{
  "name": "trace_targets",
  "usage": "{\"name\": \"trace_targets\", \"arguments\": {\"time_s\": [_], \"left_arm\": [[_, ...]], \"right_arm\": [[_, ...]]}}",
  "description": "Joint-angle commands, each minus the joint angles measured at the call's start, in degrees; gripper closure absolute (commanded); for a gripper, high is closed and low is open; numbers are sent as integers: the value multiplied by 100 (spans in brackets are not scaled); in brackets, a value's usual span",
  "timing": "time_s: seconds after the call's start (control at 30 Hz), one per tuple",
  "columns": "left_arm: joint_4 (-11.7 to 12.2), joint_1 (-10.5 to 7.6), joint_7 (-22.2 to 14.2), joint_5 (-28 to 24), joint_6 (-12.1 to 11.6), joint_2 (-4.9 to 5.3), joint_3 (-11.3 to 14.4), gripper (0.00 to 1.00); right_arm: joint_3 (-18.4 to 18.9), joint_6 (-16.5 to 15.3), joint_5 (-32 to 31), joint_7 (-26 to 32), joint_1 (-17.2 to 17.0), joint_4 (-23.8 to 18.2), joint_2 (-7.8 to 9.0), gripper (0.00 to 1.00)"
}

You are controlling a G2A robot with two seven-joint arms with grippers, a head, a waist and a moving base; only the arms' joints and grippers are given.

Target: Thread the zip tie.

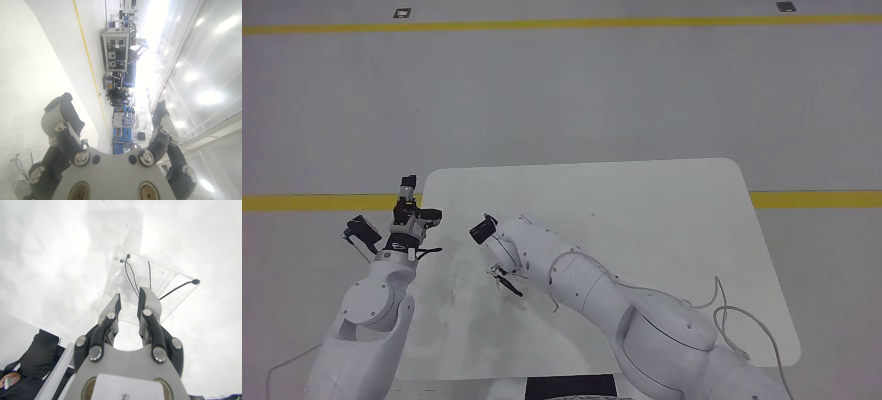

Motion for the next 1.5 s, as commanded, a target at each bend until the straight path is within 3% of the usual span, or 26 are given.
{"name": "trace_targets", "arguments": {"time_s": [0.0,0.8,1.07,1.47], "left_arm": [[0,0,0,0,0,0,0,0],[0,0,0,0,0,0,0,0],[0,0,0,0,0,0,0,0],[0,0,0,0,0,0,0,0]], "right_arm": [[-36,-24,48,-8,17,55,-8,79],[-806,89,346,-456,117,186,-38,80],[-1040,103,579,-475,181,242,-55,92],[-1333,151,921,-513,297,308,-81,100]]}}
